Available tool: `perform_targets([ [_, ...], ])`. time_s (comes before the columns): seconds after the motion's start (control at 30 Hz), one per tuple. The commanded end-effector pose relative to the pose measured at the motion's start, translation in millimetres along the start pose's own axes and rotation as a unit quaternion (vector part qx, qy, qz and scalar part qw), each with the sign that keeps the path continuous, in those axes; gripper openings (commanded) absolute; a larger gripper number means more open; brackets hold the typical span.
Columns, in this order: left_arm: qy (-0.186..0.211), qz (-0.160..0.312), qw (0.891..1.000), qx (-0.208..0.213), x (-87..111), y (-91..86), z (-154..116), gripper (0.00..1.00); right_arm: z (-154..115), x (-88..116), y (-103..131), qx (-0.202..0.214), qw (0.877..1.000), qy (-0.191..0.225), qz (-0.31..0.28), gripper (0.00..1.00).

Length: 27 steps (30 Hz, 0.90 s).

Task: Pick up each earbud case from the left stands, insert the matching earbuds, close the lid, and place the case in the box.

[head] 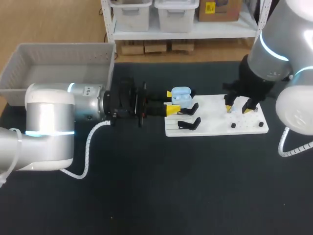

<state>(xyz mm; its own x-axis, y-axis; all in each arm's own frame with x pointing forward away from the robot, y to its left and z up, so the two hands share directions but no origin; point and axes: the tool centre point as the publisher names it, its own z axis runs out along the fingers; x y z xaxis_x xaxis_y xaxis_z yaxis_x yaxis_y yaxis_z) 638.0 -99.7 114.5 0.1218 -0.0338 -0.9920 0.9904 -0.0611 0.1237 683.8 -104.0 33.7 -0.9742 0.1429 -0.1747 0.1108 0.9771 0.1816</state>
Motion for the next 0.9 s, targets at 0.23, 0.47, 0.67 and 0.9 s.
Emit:
perform_targets([
  [0.23,-0.001,0.001,1.0,-0.002,1.0,-1.1,0,0.0,10,-7,2,-0.006,1.0,0.011,0.001,0.42],
  [0.47,-0.001,0.001,1.0,-0.002,1.0,-1.1,0,0.0,14,-9,2,-0.008,1.0,0.015,0.007,0.42],
  [0.67,-0.001,0.001,1.0,-0.002,1.0,-1.1,0,0.0,16,-10,2,-0.007,1.0,0.017,0.011,0.37],
  [0.9,-0.001,0.001,1.0,-0.002,1.0,-1.1,0,0.0,18,-11,3,-0.007,1.0,0.02,0.012,0.35],
])
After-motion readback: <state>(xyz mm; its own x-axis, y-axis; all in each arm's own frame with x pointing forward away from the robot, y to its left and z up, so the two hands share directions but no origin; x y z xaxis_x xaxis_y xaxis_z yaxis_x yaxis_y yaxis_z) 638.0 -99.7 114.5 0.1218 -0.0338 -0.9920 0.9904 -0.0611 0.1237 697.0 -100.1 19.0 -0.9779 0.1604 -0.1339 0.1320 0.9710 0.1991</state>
